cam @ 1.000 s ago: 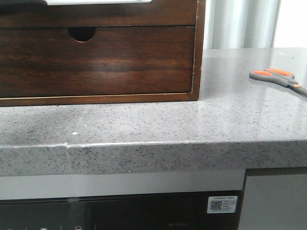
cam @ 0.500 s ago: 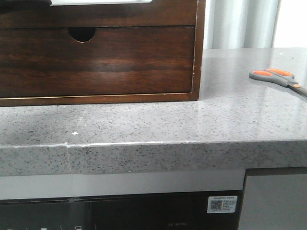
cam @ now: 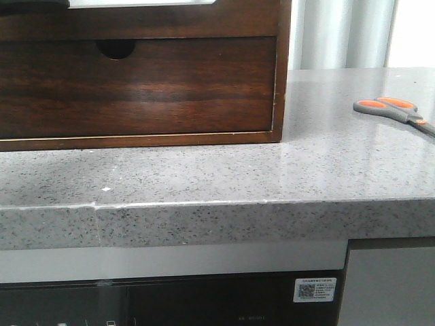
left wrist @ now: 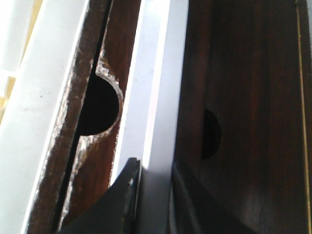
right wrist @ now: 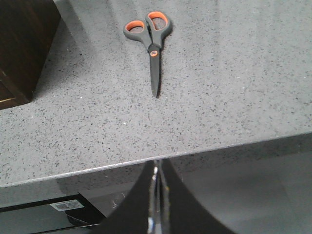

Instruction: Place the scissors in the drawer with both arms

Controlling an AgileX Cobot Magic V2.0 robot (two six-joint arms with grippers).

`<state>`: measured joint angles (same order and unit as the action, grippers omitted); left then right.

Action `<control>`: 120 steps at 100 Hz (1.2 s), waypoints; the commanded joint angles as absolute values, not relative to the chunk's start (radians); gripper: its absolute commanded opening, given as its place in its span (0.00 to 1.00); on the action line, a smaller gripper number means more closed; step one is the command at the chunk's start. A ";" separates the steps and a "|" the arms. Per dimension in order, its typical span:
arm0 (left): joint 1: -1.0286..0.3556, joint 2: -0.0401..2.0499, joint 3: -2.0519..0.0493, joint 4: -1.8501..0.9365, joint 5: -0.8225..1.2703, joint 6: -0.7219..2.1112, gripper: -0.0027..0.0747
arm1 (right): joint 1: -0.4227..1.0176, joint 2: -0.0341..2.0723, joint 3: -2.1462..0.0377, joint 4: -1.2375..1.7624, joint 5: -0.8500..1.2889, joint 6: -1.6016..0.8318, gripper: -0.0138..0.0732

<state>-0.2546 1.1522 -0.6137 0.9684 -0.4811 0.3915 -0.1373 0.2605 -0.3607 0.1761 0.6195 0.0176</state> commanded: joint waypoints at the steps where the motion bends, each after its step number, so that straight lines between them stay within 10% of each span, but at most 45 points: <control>1: -0.262 1.106 -0.624 0.917 -0.530 0.344 0.04 | -0.142 0.280 -0.393 0.182 0.552 0.007 0.02; 120: -0.333 0.701 -0.380 0.937 -0.504 0.281 0.04 | -0.142 0.280 -0.393 0.182 0.558 0.007 0.02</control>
